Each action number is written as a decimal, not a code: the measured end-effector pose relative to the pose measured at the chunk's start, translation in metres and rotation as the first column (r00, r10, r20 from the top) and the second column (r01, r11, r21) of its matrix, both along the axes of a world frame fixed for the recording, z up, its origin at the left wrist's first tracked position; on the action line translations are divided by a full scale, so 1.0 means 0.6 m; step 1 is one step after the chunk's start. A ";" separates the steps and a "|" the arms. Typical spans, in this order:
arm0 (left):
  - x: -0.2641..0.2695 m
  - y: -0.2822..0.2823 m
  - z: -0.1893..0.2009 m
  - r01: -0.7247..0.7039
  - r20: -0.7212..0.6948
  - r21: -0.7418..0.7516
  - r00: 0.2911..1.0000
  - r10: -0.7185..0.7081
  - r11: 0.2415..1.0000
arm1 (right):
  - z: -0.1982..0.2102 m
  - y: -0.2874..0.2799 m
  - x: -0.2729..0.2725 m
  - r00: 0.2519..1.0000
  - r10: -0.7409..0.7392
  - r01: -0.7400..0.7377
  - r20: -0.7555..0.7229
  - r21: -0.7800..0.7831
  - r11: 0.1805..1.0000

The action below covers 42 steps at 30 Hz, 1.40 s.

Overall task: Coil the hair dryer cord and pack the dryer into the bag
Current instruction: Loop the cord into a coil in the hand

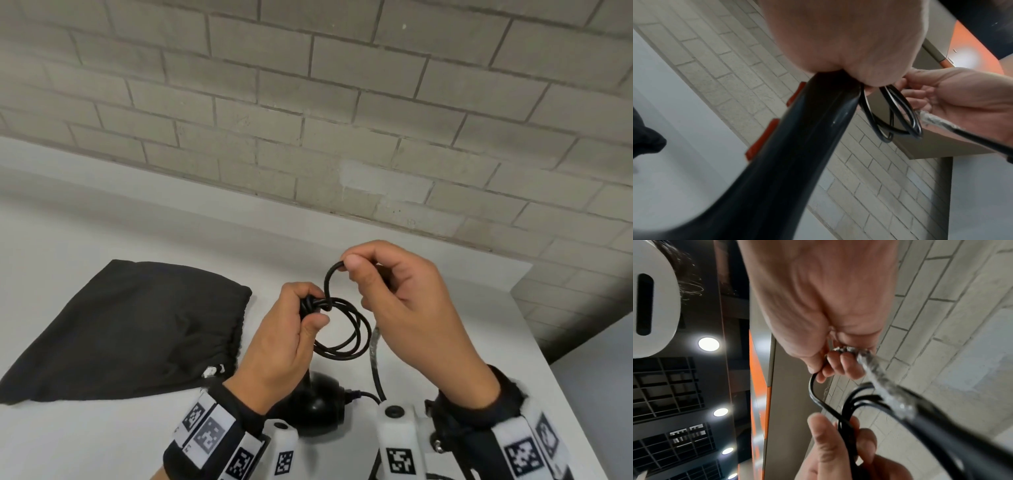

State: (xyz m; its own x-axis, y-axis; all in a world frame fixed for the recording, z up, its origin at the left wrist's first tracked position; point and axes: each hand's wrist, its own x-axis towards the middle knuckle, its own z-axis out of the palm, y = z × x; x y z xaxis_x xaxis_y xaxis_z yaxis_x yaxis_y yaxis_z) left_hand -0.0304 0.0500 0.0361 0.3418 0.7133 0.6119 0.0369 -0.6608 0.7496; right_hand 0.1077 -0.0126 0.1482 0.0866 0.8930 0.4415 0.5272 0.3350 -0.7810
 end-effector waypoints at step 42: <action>0.001 -0.006 0.000 -0.064 -0.027 0.051 0.997 0.066 0.997 | -0.118 -0.032 0.043 0.908 0.179 -0.274 -0.379 -0.213 0.938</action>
